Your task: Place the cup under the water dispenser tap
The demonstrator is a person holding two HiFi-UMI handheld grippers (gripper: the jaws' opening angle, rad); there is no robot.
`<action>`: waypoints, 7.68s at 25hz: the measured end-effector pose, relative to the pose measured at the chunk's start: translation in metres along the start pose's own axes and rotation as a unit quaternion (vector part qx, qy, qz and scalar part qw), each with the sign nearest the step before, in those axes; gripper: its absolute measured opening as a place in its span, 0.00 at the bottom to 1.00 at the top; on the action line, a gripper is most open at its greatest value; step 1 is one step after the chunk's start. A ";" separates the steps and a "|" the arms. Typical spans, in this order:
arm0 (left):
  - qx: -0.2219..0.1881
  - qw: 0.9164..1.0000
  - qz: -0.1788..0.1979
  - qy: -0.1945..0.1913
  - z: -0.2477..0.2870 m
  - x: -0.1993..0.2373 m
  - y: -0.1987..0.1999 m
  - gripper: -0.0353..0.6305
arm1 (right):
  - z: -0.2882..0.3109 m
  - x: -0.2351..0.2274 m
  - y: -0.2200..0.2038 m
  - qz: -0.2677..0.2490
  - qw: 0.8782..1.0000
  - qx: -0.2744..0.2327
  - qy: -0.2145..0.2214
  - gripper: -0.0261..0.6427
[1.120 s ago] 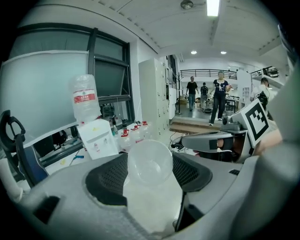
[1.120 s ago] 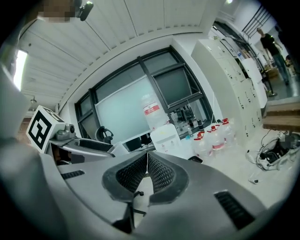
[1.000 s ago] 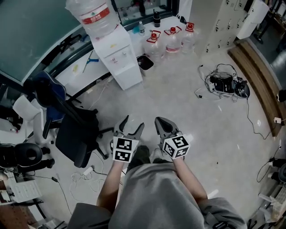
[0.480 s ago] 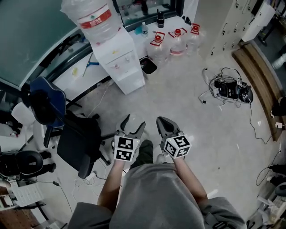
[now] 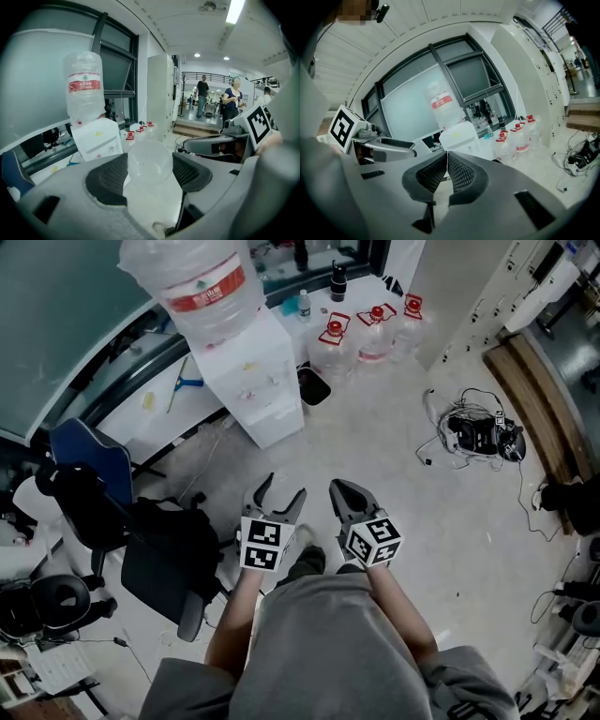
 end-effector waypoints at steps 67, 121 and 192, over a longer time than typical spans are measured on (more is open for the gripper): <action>0.013 0.897 -0.314 0.312 0.183 0.193 -0.051 0.51 | 0.342 -0.097 0.016 -0.127 0.926 0.252 0.251 0.06; 0.046 0.840 -0.323 0.433 0.434 0.310 -0.262 0.51 | 0.483 -0.297 -0.132 -0.188 0.848 0.321 0.378 0.06; -0.113 0.913 -0.171 0.352 0.189 0.188 0.151 0.07 | 0.374 -0.085 0.184 -0.125 0.899 0.110 0.405 0.06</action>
Point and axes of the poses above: the fingertips, and each gripper's own axes: z forward along the fingers, x to its left, y out of its top, the point moved 7 cm from there along -z, backward along the fingers, and after that the axes turned 1 degree about -x, right-handed, at the moved point
